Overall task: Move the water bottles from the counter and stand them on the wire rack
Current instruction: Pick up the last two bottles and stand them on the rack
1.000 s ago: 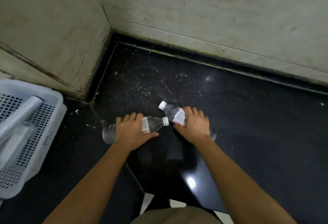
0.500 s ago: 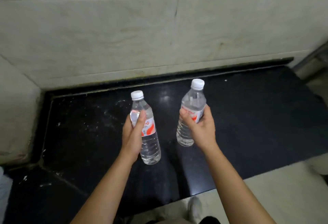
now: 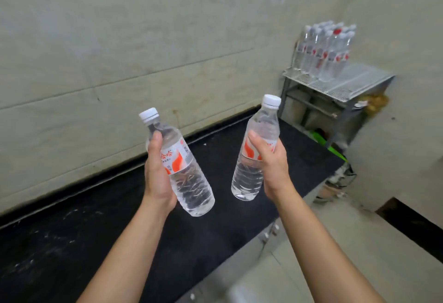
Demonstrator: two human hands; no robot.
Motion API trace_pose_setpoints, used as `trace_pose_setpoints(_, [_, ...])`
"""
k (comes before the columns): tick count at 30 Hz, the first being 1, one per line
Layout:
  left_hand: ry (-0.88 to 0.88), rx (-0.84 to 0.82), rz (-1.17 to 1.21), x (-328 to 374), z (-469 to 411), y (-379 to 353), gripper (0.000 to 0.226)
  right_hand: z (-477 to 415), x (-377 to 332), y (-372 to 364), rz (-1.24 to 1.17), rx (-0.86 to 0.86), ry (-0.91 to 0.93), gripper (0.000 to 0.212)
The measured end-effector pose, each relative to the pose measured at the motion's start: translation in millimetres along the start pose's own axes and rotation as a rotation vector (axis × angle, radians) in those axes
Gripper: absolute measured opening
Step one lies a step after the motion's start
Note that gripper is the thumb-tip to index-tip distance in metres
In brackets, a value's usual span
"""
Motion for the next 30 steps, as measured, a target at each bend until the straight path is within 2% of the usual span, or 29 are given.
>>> trace_pose_setpoints(4, [-0.012, -0.019, -0.096, -32.2, 30.2, -103.1, 0.061, 1.2, -47.3, 108.3, 0.022, 0.079, 0.049, 0.053])
trace_pose_setpoints(7, [-0.008, -0.01, -0.167, -59.6, 48.2, -174.4, 0.054, 2.3, -73.2, 188.2, 0.042, 0.171, 0.062, 0.059])
trace_pose_setpoints(9, [0.018, -0.064, -0.18, -78.9, 56.1, -220.8, 0.052, 3.0, -88.1, 234.5, 0.048, 0.227, 0.063, 0.06])
trace_pose_setpoints(13, [0.071, -0.202, -0.16, -114.8, 53.8, -302.2, 0.047, -8.9, -114.8, 307.3, 0.047, 0.284, 0.063, 0.048])
trace_pose_setpoints(17, [0.099, -0.289, -0.16, -151.5, 33.3, -372.5, 0.031, -36.8, -133.6, 366.4, 0.118, 0.345, 0.092, 0.057])
trace_pose_setpoints(21, [0.181, -0.319, -0.219, -201.2, -5.2, -433.3, 0.062, -83.6, -140.1, 417.8, 0.199, 0.393, 0.068, 0.057])
trace_pose_setpoints(24, [0.225, -0.378, -0.231, -232.2, -41.4, -488.7, 0.078, -131.0, -143.6, 455.8, 0.234, 0.419, 0.017, 0.067])
trace_pose_setpoints(30, [0.252, -0.471, -0.183, -268.2, -110.1, -589.4, 0.061, -219.6, -177.4, 519.2, 0.261, 0.414, -0.02, 0.073])
Point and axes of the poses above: each hand's wrist, its own z-axis away from the middle knuckle, its own y-axis out of the back of the hand, x = y × z, the point moved 10 cm from there along -z, towards the middle knuckle, and after that the axes turned 10 degrees about -z, right-handed, at the moved point
